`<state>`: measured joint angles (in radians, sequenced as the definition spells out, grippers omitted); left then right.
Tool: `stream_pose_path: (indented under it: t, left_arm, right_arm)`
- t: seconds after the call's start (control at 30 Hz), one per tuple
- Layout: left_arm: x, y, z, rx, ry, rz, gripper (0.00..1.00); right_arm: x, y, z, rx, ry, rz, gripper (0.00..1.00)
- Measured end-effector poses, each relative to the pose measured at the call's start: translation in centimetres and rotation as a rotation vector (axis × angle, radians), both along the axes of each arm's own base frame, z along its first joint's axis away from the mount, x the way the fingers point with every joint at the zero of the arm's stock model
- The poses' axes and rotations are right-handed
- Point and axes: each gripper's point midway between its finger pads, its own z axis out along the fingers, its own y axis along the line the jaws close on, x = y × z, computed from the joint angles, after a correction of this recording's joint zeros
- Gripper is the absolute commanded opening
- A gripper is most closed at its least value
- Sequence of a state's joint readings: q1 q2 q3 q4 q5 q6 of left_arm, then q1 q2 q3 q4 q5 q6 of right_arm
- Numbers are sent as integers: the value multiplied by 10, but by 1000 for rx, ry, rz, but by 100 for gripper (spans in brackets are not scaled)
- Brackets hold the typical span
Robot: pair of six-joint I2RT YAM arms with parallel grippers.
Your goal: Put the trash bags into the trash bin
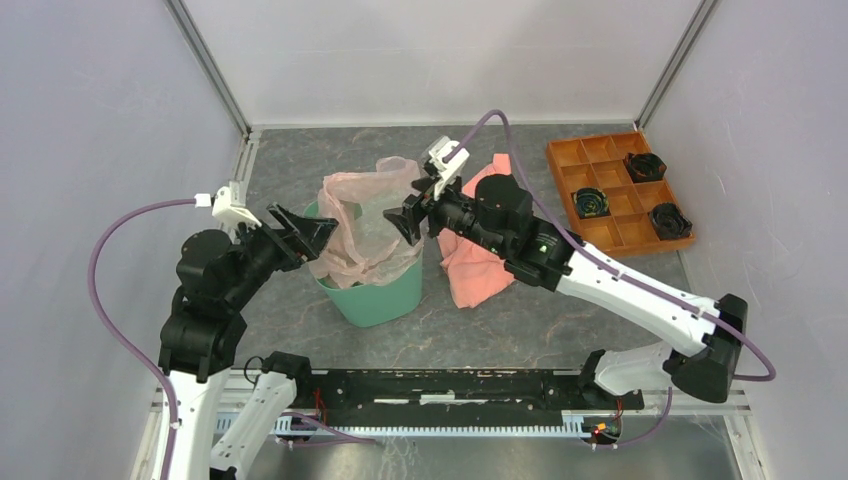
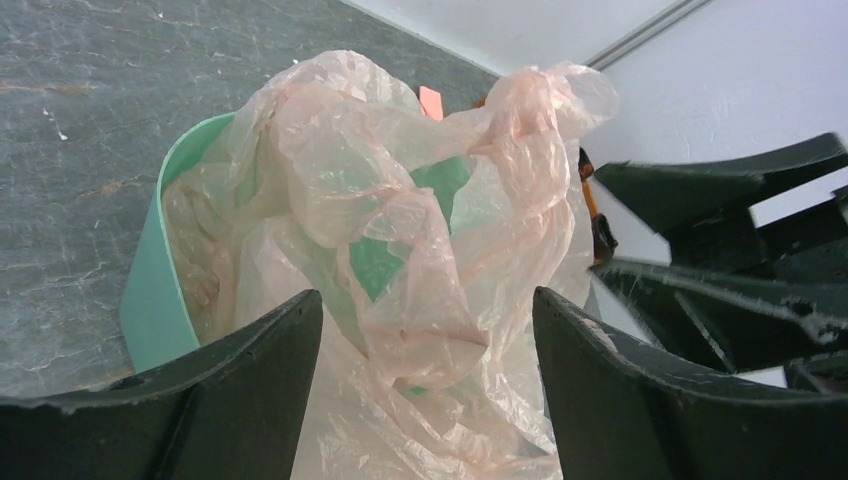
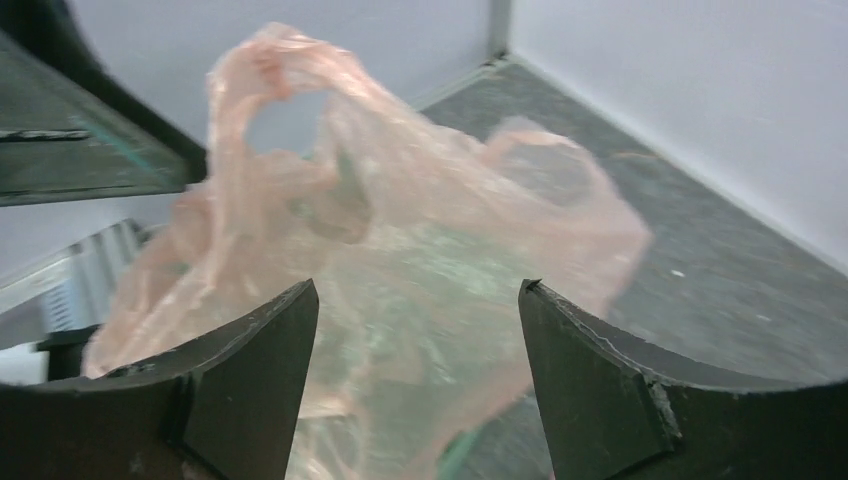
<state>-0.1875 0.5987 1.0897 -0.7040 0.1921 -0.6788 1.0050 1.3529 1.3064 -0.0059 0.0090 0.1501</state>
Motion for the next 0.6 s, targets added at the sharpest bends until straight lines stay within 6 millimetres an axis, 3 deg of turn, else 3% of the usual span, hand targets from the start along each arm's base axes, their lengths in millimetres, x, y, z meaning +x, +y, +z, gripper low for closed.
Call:
stream_pose_path:
  t: [0.13, 0.3, 0.4, 0.53, 0.6]
  left_arm:
    - [-2, -3, -4, 28, -2, -33, 70]
    - [0, -9, -10, 41, 18, -75, 67]
    - [2, -14, -17, 40, 43, -102, 46]
    - [4, -17, -23, 51, 60, -123, 14]
    - [5, -16, -25, 56, 62, -121, 3]
  right_arm:
    - [15, -27, 4, -57, -61, -123, 86]
    - [23, -35, -9, -120, -72, -175, 85]
    - [28, -29, -23, -156, -64, -171, 76]
    - [30, -10, -55, -220, -32, -115, 51]
    - [29, -1, -70, -247, -17, -77, 42]
